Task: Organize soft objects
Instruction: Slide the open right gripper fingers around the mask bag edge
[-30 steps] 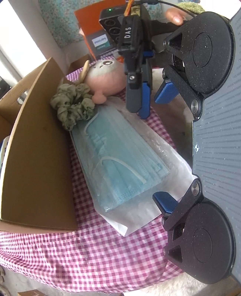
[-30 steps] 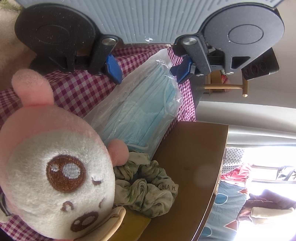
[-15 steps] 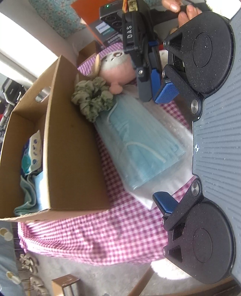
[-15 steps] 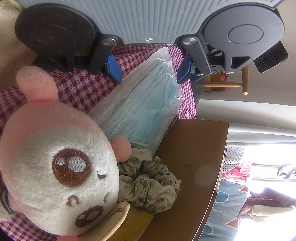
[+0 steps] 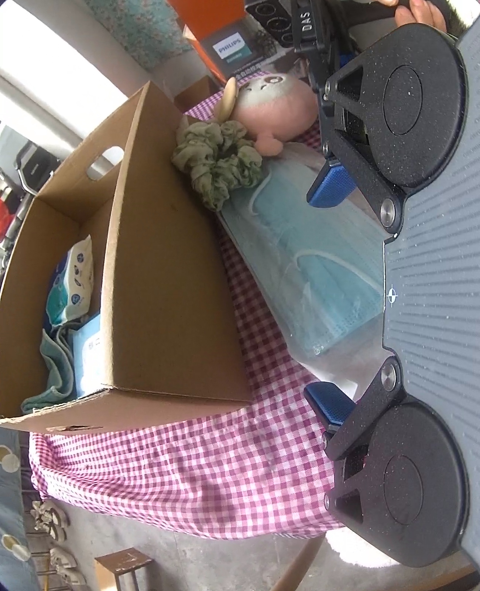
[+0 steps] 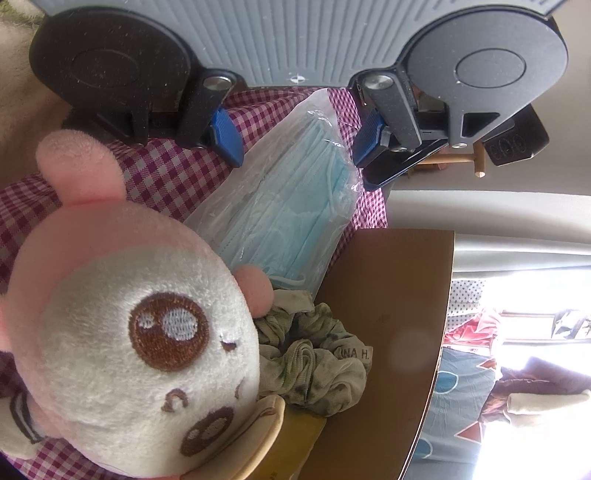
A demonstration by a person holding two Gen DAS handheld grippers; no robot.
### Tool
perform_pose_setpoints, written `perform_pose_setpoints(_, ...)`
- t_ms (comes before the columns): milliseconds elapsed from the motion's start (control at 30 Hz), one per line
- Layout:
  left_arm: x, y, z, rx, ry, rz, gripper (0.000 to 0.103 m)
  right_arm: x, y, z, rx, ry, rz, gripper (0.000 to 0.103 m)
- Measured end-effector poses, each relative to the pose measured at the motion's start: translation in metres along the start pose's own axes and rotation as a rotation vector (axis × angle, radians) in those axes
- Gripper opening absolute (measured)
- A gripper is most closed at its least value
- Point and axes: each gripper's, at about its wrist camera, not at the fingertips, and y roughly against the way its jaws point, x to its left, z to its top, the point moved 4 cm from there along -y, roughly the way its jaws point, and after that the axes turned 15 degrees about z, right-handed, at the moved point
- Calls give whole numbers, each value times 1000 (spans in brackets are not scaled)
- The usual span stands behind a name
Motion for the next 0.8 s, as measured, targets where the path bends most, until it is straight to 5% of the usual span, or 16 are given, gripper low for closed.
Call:
perform_pose_setpoints(500, -1, -19, 8, 80, 20, -64, 101, -12, 4, 1, -35, -87, 66, 68)
perform_pose_setpoints(800, 0, -4, -18, 159, 35, -128, 101, -9, 1, 0, -30, -77, 64, 68)
